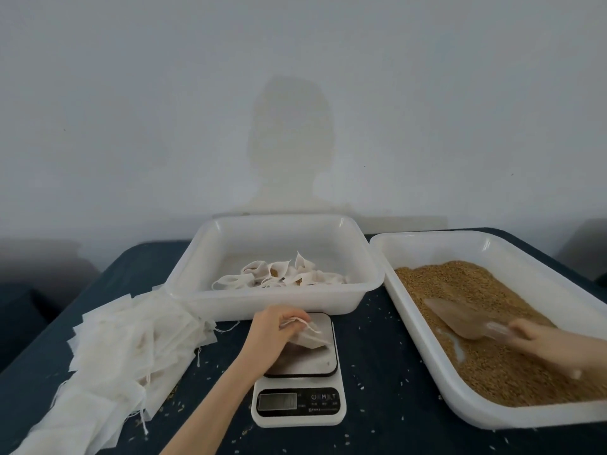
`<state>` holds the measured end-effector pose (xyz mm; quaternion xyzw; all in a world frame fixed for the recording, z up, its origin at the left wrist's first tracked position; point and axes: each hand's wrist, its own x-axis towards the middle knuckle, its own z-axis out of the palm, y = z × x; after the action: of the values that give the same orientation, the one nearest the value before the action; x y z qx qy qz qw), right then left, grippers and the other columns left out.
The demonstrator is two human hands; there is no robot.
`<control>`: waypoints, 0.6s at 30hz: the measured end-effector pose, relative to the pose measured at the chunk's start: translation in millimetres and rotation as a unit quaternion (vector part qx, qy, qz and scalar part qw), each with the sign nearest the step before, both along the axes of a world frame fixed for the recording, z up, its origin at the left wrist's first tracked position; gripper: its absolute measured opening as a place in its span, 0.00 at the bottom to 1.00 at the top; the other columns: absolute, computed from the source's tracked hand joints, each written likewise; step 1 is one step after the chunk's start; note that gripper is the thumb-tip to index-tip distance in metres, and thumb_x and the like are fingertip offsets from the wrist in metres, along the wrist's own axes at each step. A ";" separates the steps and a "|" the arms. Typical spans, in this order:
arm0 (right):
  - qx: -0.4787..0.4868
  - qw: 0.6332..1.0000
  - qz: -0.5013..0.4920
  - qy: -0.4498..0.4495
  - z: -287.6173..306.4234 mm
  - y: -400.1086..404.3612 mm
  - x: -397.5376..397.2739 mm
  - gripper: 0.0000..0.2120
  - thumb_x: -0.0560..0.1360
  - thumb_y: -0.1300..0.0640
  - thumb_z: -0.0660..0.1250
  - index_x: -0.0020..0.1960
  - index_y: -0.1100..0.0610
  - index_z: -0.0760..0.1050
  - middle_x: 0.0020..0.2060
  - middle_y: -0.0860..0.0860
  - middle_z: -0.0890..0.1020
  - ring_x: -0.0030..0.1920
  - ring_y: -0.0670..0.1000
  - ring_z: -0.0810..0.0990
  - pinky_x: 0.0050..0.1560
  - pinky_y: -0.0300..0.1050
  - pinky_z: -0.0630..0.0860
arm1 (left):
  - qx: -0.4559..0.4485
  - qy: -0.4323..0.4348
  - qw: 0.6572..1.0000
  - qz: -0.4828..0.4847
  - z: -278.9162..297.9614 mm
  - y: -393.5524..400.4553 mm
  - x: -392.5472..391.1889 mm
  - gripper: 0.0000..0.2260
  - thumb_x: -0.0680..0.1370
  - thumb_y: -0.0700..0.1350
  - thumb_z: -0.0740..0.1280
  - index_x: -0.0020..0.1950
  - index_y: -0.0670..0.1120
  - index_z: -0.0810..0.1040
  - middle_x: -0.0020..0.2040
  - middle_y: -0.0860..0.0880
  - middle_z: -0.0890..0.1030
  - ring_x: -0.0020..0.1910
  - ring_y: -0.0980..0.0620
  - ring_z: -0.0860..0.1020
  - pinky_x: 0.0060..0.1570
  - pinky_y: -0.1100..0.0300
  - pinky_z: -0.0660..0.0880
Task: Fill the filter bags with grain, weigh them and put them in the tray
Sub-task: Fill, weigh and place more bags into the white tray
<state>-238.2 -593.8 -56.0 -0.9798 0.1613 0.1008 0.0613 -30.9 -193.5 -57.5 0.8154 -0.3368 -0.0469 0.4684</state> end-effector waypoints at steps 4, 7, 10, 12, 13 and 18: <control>0.020 0.992 -0.120 0.031 16.5 7.6 -11.5 0.10 0.79 0.46 0.63 0.57 0.49 0.73 0.48 0.44 0.79 0.48 0.43 0.78 0.50 0.36 0.74 | 0.015 0.006 1.000 -0.004 -5.1 15.3 4.0 0.11 0.76 0.45 0.69 0.45 0.63 0.80 0.45 0.66 0.81 0.51 0.70 0.75 0.48 0.78 0.67; -0.054 0.988 -0.144 0.003 30.0 18.2 -3.8 0.16 0.77 0.40 0.62 0.56 0.50 0.78 0.49 0.46 0.82 0.48 0.43 0.80 0.53 0.39 0.77 | 0.018 0.013 1.000 -0.017 -6.3 25.7 5.8 0.13 0.75 0.45 0.70 0.49 0.65 0.77 0.50 0.66 0.80 0.53 0.69 0.74 0.50 0.76 0.69; -0.120 0.976 -0.174 -0.042 50.0 50.8 7.3 0.23 0.77 0.42 0.63 0.68 0.52 0.72 0.64 0.49 0.76 0.60 0.48 0.76 0.59 0.43 0.75 | 0.007 0.039 0.998 -0.044 -9.7 36.6 6.3 0.18 0.73 0.44 0.72 0.57 0.64 0.74 0.55 0.67 0.78 0.57 0.69 0.73 0.53 0.73 0.71; -0.119 0.975 -0.164 -0.089 63.6 82.1 17.5 0.23 0.77 0.45 0.63 0.70 0.51 0.69 0.67 0.49 0.73 0.63 0.50 0.74 0.61 0.47 0.74 | -0.010 0.062 0.996 -0.060 -12.8 44.9 6.6 0.22 0.73 0.44 0.73 0.61 0.63 0.72 0.57 0.68 0.77 0.60 0.68 0.73 0.54 0.73 0.71; -0.107 0.975 -0.148 -0.129 69.8 98.7 23.5 0.22 0.77 0.45 0.63 0.69 0.49 0.70 0.66 0.48 0.73 0.62 0.49 0.75 0.59 0.47 0.74 | -0.018 0.071 0.995 -0.064 -14.8 49.1 7.0 0.23 0.73 0.43 0.73 0.62 0.62 0.72 0.58 0.69 0.76 0.61 0.68 0.72 0.55 0.73 0.71; 0.050 0.940 -0.026 -0.335 74.8 204.6 48.8 0.08 0.75 0.52 0.67 0.54 0.43 0.76 0.48 0.36 0.77 0.42 0.33 0.73 0.42 0.30 0.66 | -0.097 0.132 0.986 -0.039 -26.2 58.6 4.1 0.20 0.74 0.38 0.72 0.60 0.58 0.76 0.58 0.64 0.79 0.60 0.64 0.74 0.57 0.68 0.73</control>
<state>-189.4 -389.2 18.8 -0.9480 0.1513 -0.2273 0.1635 -26.8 -134.9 -83.7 0.7389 -0.3064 -0.1391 0.5838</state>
